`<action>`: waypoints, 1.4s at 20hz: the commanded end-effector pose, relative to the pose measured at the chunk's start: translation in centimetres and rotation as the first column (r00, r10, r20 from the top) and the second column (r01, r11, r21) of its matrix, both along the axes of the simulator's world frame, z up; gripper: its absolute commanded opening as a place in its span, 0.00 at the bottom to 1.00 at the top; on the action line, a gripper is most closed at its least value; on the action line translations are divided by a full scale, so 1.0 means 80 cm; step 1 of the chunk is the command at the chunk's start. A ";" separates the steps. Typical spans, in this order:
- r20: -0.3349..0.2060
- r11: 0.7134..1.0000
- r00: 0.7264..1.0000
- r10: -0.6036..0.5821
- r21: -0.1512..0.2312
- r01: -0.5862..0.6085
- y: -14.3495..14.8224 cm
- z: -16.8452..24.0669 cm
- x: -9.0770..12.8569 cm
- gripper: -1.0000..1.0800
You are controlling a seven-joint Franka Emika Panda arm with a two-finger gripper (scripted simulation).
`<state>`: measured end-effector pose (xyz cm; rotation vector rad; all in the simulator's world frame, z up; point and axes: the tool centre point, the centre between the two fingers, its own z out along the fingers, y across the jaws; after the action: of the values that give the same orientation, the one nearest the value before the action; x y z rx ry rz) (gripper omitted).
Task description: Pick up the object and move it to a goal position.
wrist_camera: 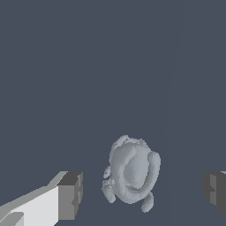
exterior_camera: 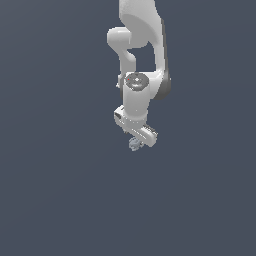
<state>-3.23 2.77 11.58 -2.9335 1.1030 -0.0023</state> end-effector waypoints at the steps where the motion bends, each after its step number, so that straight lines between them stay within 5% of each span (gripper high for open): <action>1: -0.001 0.998 0.998 -0.062 -0.001 0.062 0.004 -0.007 -0.005 0.96; 13: -0.004 0.970 0.970 -0.243 -0.006 0.243 0.015 -0.026 -0.022 0.96; 28: -0.004 0.965 0.965 -0.263 -0.007 0.263 0.016 -0.055 -0.025 0.96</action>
<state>-5.18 4.03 7.85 -2.7680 1.4847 -0.0010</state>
